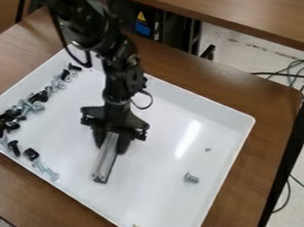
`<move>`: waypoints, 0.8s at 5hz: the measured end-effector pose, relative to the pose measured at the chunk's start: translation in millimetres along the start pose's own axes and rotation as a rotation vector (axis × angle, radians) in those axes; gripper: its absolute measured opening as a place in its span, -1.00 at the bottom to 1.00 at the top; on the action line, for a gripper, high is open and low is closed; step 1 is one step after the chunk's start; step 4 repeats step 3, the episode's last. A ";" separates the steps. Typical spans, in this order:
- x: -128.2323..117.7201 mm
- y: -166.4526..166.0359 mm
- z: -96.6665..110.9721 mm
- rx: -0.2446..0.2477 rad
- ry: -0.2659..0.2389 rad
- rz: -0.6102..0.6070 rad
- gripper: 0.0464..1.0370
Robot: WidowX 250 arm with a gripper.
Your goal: Sweep into pile
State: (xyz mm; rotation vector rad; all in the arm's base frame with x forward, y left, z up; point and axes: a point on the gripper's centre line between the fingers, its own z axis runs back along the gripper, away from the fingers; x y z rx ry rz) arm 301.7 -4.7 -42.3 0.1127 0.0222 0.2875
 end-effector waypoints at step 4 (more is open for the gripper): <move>-12.4 -1.8 57.4 -0.053 0.027 0.043 0.93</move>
